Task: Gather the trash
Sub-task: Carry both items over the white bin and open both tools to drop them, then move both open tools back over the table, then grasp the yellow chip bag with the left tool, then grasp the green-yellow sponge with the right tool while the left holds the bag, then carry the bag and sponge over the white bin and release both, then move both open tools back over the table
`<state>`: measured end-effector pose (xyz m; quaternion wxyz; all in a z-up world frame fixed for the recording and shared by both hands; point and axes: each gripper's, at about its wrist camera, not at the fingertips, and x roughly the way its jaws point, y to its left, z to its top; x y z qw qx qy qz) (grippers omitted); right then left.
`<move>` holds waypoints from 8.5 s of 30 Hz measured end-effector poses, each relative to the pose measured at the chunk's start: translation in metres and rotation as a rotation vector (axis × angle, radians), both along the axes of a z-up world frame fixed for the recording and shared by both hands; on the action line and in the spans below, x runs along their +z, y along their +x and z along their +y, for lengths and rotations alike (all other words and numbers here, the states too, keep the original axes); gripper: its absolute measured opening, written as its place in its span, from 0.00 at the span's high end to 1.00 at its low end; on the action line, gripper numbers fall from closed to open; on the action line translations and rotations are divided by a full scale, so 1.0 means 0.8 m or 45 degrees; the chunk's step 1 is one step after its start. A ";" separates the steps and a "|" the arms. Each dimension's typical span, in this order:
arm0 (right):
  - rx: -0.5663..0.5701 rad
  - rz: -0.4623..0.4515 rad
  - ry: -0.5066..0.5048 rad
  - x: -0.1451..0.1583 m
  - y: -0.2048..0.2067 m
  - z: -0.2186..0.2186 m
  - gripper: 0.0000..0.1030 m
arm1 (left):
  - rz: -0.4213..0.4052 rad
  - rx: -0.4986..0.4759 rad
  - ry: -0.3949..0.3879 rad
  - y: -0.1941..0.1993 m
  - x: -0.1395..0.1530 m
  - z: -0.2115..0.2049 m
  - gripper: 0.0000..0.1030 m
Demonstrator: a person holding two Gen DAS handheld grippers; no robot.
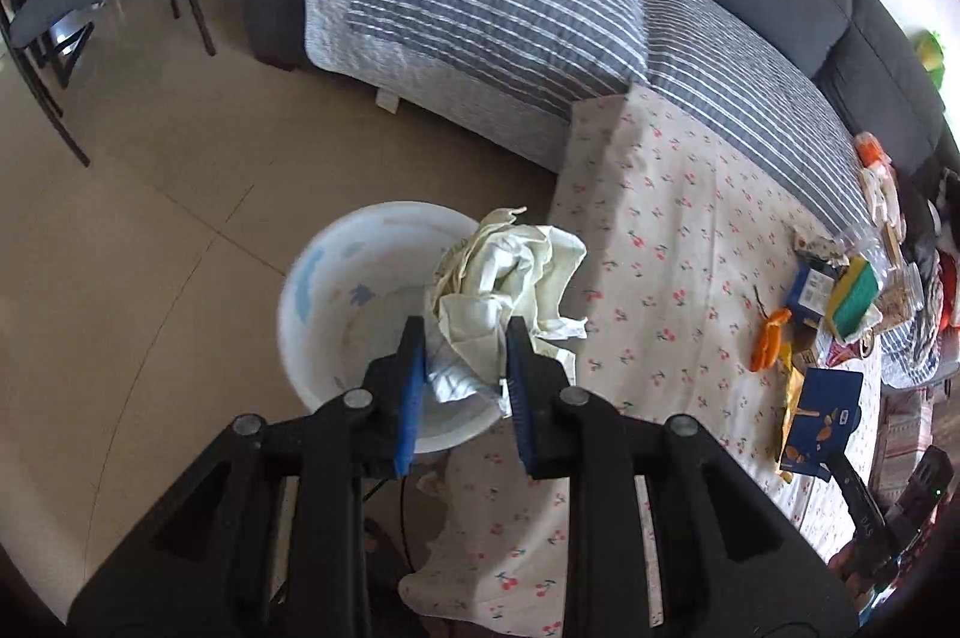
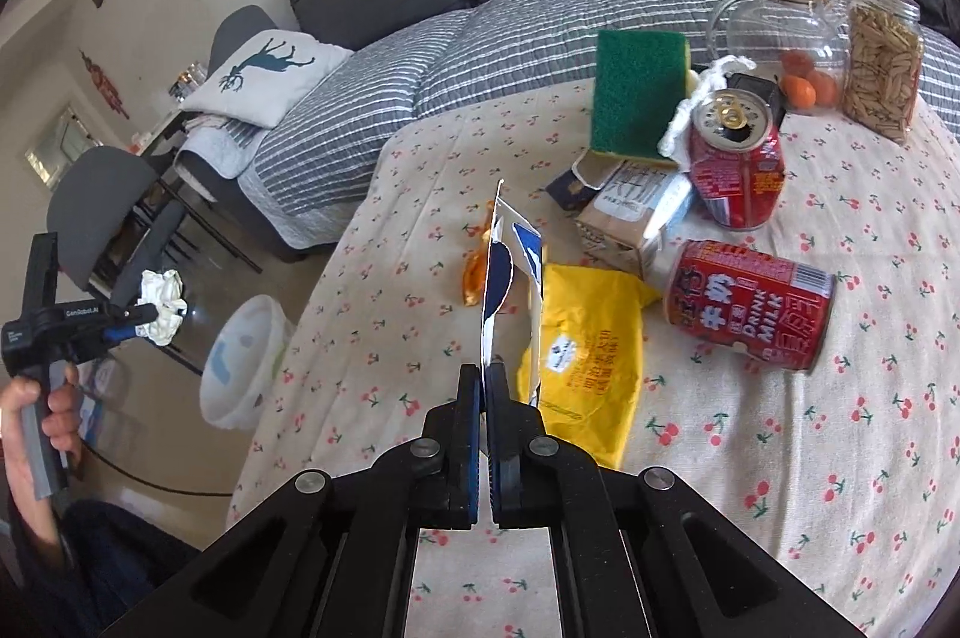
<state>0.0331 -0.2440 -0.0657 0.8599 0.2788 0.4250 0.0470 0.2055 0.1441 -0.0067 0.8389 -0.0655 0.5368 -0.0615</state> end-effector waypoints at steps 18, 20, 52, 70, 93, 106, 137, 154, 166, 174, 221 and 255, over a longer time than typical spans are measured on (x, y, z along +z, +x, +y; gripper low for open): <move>0.470 -0.079 0.068 0.013 0.157 0.297 0.97 | 0.159 0.051 -0.070 0.021 -0.045 0.052 0.73; 0.496 -0.087 0.050 0.015 0.168 0.316 0.97 | 0.151 0.048 -0.052 0.022 -0.046 0.051 0.73; 0.439 0.076 -0.043 -0.008 0.161 0.264 0.87 | 0.148 0.063 -0.104 0.035 -0.053 0.031 0.61; 0.064 0.048 -0.184 0.035 0.058 0.007 0.22 | 0.135 -0.315 -0.193 -0.005 -0.026 -0.160 0.46; -0.349 0.228 -0.009 -0.015 0.009 -0.161 0.22 | 0.324 -0.715 -0.024 -0.106 -0.118 -0.417 0.47; -0.390 0.177 -0.062 -0.007 0.016 -0.180 0.22 | 0.216 -0.708 -0.092 -0.115 -0.069 -0.376 0.98; -0.081 0.004 -0.360 -0.004 0.182 -0.142 0.83 | 0.273 -0.820 -0.174 -0.108 -0.101 -0.403 1.00; -0.052 -0.153 -0.262 0.049 0.146 -0.120 0.84 | 0.065 -0.600 -0.282 -0.041 -0.032 -0.271 1.00; 0.045 -0.102 -0.306 0.032 0.137 -0.051 0.84 | -0.019 -0.456 -0.237 -0.013 -0.011 -0.187 1.00; 0.251 -0.121 -0.347 0.024 0.136 0.054 0.84 | -0.024 -0.179 -0.258 0.012 -0.005 -0.046 1.00; 0.454 -0.102 -0.195 -0.003 0.198 0.328 0.59 | 0.124 0.157 -0.182 0.023 -0.059 0.067 0.71; -0.271 0.103 -0.295 0.028 0.132 -0.159 0.28 | 0.021 -0.579 -0.138 0.004 -0.031 -0.281 0.41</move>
